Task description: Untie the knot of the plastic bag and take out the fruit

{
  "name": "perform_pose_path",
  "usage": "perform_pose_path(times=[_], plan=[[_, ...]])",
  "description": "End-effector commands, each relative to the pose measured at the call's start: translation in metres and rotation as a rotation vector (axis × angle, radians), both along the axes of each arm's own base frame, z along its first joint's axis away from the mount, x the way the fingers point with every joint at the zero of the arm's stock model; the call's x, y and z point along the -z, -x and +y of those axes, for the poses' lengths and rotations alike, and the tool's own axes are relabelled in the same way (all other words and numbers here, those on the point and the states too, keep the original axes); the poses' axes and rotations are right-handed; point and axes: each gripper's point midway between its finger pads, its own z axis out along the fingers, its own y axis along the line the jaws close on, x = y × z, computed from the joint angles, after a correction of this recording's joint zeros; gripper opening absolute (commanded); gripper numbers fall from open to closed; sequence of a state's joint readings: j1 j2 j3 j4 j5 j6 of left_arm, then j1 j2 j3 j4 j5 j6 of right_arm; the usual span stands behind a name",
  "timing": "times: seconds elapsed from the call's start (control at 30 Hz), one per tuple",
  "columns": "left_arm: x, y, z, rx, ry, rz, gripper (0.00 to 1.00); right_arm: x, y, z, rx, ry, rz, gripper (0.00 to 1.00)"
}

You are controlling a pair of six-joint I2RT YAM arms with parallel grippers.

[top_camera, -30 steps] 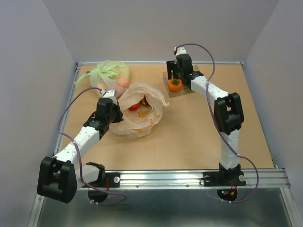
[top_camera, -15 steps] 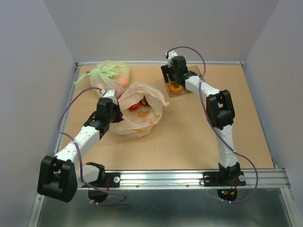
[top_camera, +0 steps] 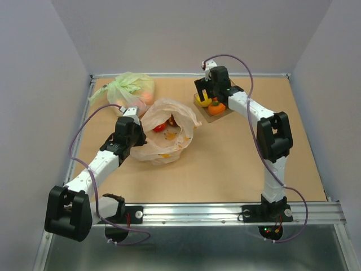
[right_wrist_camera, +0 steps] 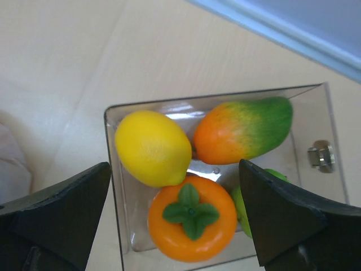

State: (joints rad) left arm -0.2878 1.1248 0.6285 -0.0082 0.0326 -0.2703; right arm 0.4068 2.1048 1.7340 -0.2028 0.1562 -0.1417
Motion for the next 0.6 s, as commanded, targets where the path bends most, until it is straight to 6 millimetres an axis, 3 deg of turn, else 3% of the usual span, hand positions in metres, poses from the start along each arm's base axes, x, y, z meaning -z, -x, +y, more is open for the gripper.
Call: perform_pose_path(times=[0.0,0.13,0.23,0.27,0.37,0.4,0.5,0.57], plan=[[-0.022,-0.011,-0.002,0.007,0.013,-0.076,0.00,-0.110,0.017,0.012,-0.022,-0.112,-0.184,1.00],[-0.023,-0.011,-0.003,0.008,0.015,-0.079,0.00,-0.149,0.053,0.039,-0.098,-0.141,-0.227,1.00],[-0.024,-0.012,-0.002,0.006,0.016,-0.080,0.00,-0.176,0.101,0.088,-0.228,-0.180,-0.253,0.98],[-0.025,-0.012,-0.002,0.004,0.017,-0.083,0.00,-0.182,0.105,0.086,-0.228,-0.186,-0.264,0.97],[-0.024,-0.012,-0.003,0.008,0.018,-0.079,0.00,-0.202,0.162,0.139,-0.382,-0.234,-0.279,0.95],[-0.024,-0.012,-0.003,0.006,0.019,-0.079,0.00,-0.207,0.175,0.149,-0.420,-0.257,-0.277,0.95],[-0.025,-0.012,-0.003,0.009,0.021,-0.082,0.00,-0.201,0.216,0.187,-0.536,-0.304,-0.227,0.94],[-0.024,-0.011,-0.004,0.009,0.022,-0.080,0.00,-0.177,0.233,0.209,-0.570,-0.327,-0.151,0.92]])
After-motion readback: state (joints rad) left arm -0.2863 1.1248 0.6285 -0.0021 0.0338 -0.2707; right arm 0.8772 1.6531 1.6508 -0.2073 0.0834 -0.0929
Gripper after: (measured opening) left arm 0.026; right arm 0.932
